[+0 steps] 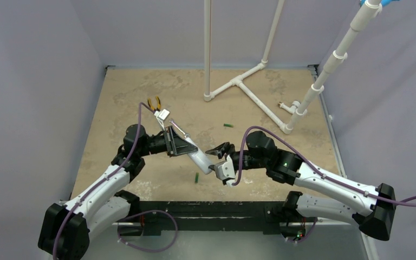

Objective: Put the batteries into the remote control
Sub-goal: Remove the battery cover from the remote control.

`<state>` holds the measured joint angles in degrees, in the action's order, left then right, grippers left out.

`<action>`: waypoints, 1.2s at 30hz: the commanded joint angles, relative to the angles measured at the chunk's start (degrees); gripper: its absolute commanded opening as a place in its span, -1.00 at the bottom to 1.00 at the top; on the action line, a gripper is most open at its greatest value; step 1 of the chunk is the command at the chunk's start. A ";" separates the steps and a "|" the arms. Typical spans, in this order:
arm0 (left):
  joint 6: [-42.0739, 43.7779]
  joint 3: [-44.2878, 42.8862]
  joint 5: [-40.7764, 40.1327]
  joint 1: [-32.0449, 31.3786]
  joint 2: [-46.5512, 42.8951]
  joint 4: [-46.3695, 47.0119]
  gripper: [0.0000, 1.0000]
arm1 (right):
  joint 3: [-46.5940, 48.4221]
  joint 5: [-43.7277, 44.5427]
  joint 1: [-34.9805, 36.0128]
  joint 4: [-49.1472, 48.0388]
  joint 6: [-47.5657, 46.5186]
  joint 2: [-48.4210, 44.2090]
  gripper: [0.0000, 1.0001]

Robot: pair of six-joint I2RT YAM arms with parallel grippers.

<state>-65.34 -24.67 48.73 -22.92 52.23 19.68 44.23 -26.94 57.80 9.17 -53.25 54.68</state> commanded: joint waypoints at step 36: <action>-0.27 -3.71 1.50 -0.09 1.12 4.50 -1.00 | 0.16 0.39 0.17 1.29 -1.57 1.02 0.11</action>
<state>-65.36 -25.30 48.84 -22.92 53.41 20.32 44.12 -26.68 57.80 10.94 -54.19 54.94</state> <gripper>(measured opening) 0.252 0.551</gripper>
